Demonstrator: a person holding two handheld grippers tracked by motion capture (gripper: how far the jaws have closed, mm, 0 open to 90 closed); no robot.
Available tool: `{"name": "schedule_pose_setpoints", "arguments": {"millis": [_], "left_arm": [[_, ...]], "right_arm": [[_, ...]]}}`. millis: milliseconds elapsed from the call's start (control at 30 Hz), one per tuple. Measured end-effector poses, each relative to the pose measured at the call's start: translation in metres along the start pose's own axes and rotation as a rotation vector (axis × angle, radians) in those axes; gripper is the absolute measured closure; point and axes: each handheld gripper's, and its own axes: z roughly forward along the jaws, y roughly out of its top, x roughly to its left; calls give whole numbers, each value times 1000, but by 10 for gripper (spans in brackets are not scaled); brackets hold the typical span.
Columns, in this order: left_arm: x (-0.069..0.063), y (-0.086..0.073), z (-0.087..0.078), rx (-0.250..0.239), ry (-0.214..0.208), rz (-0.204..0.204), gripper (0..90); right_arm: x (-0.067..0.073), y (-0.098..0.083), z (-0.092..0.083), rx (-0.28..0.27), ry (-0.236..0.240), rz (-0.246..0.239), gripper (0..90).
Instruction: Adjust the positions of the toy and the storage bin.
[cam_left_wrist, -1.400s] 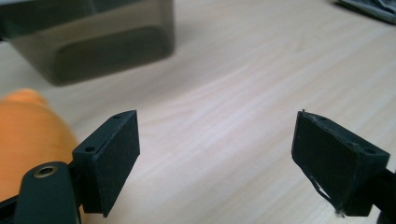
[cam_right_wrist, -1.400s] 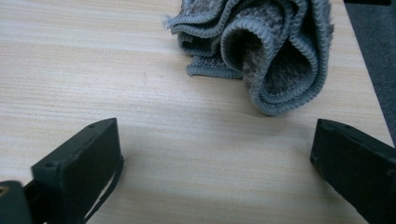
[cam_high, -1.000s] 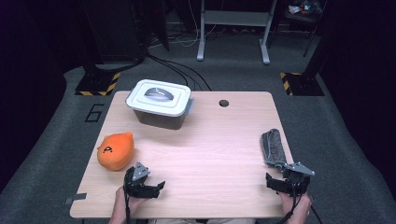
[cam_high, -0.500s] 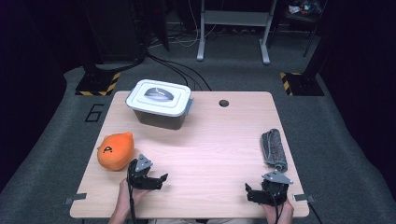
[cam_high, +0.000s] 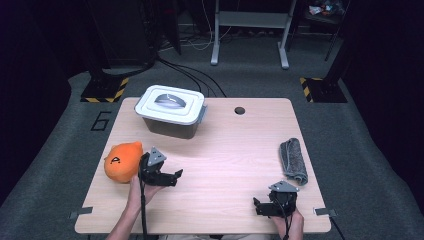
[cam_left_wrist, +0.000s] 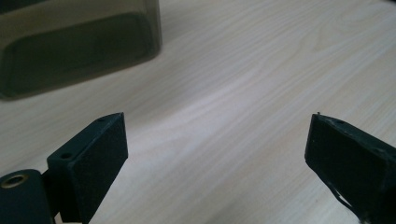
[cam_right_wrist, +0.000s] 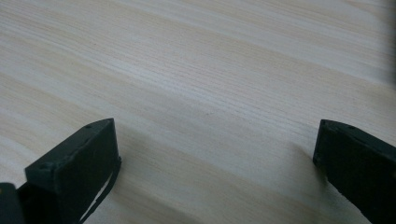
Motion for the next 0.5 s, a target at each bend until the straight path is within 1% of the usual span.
{"name": "schedule_pose_setpoints", "arguments": {"millis": [33,67,100,167,233,267,300,333,400,433,467,500], "left_arm": [[2,4,0,-4,1,0,57],[2,4,0,-4,1,0,56],[7,12,1,-13,-1,-14,54],[13,20,2,-19,0,-24,53],[18,28,3,-23,15,-23,50],[20,32,4,-30,23,-27,47],[23,35,4,-23,23,-26,47],[25,39,5,-35,34,-31,46],[30,46,4,-35,50,-24,46],[30,46,4,-35,50,-24,42],[35,53,4,-36,60,-20,41],[37,55,4,-37,64,-15,38]], "right_arm": [[0,0,0,-1,1,1,0],[0,0,0,-1,1,1,0],[-1,-1,0,-3,1,-9,0],[-1,-1,0,-1,7,-10,0],[-2,0,0,-1,10,-12,0],[-1,0,0,-3,10,-3,0],[-1,0,1,-5,8,0,0],[-1,0,1,-5,8,0,0],[-1,0,1,-6,6,0,0],[-1,0,1,-5,8,-5,0],[-1,0,1,-6,7,-2,0],[-1,0,1,-7,5,0,0]]}}
